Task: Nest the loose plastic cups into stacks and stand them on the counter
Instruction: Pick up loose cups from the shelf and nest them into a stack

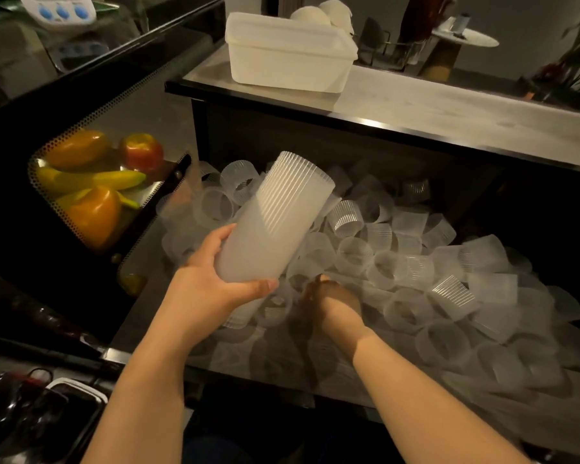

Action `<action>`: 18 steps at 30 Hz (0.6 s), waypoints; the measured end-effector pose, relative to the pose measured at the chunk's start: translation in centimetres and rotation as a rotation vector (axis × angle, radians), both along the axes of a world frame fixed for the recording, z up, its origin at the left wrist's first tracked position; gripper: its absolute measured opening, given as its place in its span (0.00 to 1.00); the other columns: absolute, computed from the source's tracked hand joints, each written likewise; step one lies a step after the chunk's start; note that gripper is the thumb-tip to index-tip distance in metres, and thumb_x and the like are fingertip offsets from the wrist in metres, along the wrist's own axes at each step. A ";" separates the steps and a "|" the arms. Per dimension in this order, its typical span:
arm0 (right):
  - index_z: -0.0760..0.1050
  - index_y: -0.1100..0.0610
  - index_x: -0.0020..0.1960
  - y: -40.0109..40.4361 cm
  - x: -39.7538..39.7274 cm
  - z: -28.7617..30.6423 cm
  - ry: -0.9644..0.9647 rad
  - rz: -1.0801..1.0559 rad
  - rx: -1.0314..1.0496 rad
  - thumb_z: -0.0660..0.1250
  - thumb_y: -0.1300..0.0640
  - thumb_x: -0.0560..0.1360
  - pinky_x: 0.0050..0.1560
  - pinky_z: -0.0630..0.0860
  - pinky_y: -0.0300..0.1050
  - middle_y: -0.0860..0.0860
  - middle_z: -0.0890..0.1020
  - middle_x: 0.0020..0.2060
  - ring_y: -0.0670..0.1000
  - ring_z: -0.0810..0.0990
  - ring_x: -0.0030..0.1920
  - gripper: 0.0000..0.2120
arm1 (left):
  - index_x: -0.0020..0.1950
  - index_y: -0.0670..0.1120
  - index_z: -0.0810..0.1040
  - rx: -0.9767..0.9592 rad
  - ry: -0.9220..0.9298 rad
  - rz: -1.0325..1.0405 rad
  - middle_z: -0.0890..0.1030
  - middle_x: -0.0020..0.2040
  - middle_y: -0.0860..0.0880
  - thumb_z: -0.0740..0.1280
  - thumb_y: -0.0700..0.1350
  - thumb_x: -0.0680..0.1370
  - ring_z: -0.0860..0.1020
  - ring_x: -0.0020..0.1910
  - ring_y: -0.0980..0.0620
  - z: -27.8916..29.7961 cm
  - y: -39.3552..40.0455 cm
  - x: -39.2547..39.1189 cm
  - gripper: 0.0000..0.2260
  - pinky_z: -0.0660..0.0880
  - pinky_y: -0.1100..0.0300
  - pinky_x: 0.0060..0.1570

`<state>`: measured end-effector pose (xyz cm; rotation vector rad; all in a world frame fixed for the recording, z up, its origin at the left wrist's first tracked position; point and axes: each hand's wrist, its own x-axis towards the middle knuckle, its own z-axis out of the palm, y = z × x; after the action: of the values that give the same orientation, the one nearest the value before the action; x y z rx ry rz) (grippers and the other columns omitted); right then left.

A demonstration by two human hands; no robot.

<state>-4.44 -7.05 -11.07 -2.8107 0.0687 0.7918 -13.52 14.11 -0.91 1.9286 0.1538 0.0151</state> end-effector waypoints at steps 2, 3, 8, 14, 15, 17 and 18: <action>0.72 0.52 0.61 -0.5 -0.2 0.1 -0.106 0.000 0.027 0.62 0.43 0.77 0.58 0.73 0.46 0.50 0.78 0.58 0.53 0.77 0.58 0.17 | 0.71 0.65 0.65 0.022 0.003 -0.012 0.72 0.60 0.64 0.81 0.55 0.66 0.75 0.54 0.58 0.0 0.2 0.0 0.39 0.75 0.63 0.44; 0.74 0.52 0.59 -1.0 -0.6 0.3 -0.214 0.006 0.071 0.64 0.44 0.77 0.56 0.74 0.44 0.50 0.78 0.57 0.53 0.78 0.57 0.15 | 0.71 0.65 0.65 0.036 0.002 -0.016 0.72 0.59 0.65 0.81 0.55 0.66 0.75 0.53 0.59 0.0 0.2 -0.1 0.39 0.74 0.65 0.44; 0.78 0.54 0.46 -3.7 -1.1 3.8 -0.506 -0.065 0.227 0.64 0.41 0.78 0.49 0.73 0.41 0.48 0.76 0.49 0.50 0.77 0.49 0.16 | 0.70 0.65 0.66 0.059 0.018 -0.049 0.71 0.59 0.65 0.81 0.54 0.65 0.75 0.52 0.59 -0.2 0.1 -0.1 0.38 0.73 0.65 0.41; 0.80 0.53 0.45 -5.8 -2.0 11.0 -0.730 -0.452 1.105 0.66 0.41 0.76 0.50 0.78 0.47 0.50 0.82 0.49 0.50 0.82 0.50 0.15 | 0.63 0.71 0.69 0.029 0.044 -0.104 0.76 0.58 0.63 0.82 0.55 0.62 0.78 0.53 0.59 -0.4 -0.4 -0.1 0.35 0.76 0.63 0.44; 0.79 0.54 0.45 -5.9 -1.9 12.2 -0.715 -0.482 1.270 0.66 0.46 0.78 0.50 0.79 0.45 0.49 0.83 0.46 0.49 0.82 0.50 0.12 | 0.62 0.72 0.69 0.022 0.045 -0.111 0.76 0.57 0.63 0.83 0.55 0.62 0.78 0.54 0.59 -0.4 -0.5 -0.1 0.35 0.76 0.62 0.46; 0.75 0.57 0.43 -6.1 -1.7 14.2 -0.730 -0.497 1.476 0.65 0.54 0.80 0.51 0.79 0.44 0.48 0.81 0.42 0.48 0.81 0.48 0.09 | 0.60 0.75 0.69 0.022 0.045 -0.127 0.77 0.56 0.65 0.83 0.56 0.62 0.78 0.54 0.60 -0.4 -0.5 -0.1 0.35 0.78 0.60 0.48; 0.74 0.57 0.43 -6.0 -1.7 14.8 -0.734 -0.484 1.522 0.64 0.55 0.80 0.52 0.79 0.45 0.49 0.81 0.42 0.48 0.81 0.49 0.09 | 0.60 0.76 0.69 0.032 0.044 -0.142 0.76 0.56 0.67 0.83 0.56 0.61 0.78 0.53 0.61 -0.3 -0.5 -0.1 0.35 0.78 0.61 0.47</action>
<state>-6.12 -13.07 3.73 -1.3401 0.0055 -0.3107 -13.67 13.58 -1.26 1.9686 0.0459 -0.1197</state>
